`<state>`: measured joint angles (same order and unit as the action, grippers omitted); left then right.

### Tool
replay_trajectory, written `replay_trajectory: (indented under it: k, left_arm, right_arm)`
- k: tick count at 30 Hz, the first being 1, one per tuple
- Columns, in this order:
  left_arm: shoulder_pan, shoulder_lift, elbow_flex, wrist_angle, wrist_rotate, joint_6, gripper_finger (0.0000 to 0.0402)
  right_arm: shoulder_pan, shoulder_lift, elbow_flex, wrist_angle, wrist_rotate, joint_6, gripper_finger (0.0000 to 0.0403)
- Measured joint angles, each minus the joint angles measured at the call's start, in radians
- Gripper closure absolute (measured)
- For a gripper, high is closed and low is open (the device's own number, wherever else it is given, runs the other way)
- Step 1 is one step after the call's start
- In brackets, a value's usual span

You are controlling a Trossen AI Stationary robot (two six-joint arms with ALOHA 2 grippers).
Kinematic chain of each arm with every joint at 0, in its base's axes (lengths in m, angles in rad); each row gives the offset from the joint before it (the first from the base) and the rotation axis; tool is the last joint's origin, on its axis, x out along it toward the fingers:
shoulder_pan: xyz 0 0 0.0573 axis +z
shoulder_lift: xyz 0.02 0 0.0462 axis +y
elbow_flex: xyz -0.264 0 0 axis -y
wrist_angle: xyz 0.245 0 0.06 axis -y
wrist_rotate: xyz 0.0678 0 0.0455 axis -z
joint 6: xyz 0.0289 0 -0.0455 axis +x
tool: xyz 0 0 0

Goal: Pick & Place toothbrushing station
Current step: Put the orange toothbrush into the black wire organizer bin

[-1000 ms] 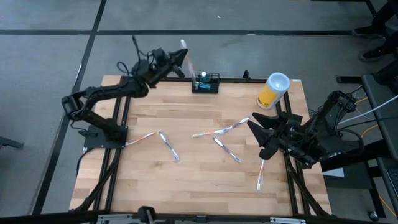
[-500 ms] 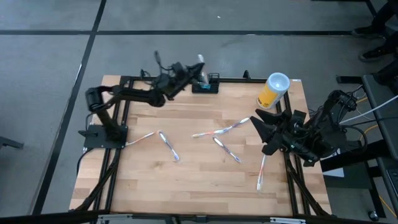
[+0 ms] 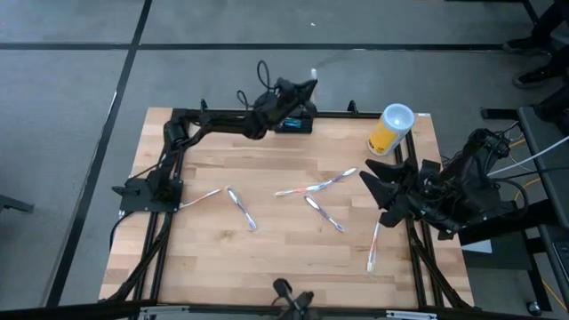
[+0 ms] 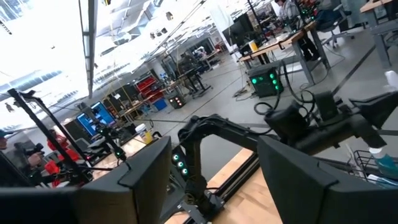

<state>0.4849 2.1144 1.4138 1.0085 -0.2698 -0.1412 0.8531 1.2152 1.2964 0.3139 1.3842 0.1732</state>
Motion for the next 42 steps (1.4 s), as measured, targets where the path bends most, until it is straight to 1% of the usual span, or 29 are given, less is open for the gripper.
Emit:
replay_trajectory:
  k: [5,17,21,25,35,38,42]
  left_arm:
    - [0.016,0.052,0.043,-0.031,0.0,0.001,0.0399]
    - [0.017,0.088,0.044,-0.049,-0.009,0.034,0.0399]
    - [0.017,0.116,0.044,-0.043,-0.032,0.026,0.0399]
    - [0.016,0.118,0.044,-0.033,-0.058,0.021,0.0399]
    - [0.004,0.112,0.044,-0.079,-0.044,-0.017,0.0391]
    - [-0.001,0.112,0.044,-0.079,-0.051,-0.067,0.0381]
    - [-0.013,0.112,0.044,-0.079,-0.065,-0.121,0.0353]
  right_arm:
    - [0.008,0.001,0.0,0.005,0.022,-0.006,0.016]
    - [0.008,0.0,0.0,0.016,0.023,-0.006,0.016]
    - [0.008,0.0,0.0,0.017,0.023,-0.004,0.016]
    - [0.008,0.0,0.0,0.034,0.023,-0.006,0.016]
    - [0.008,0.0,0.0,0.073,0.011,-0.062,0.016]
    - [0.009,0.0,0.0,0.073,0.01,-0.062,0.016]
    - [0.009,0.0,0.0,0.073,0.003,-0.063,0.016]
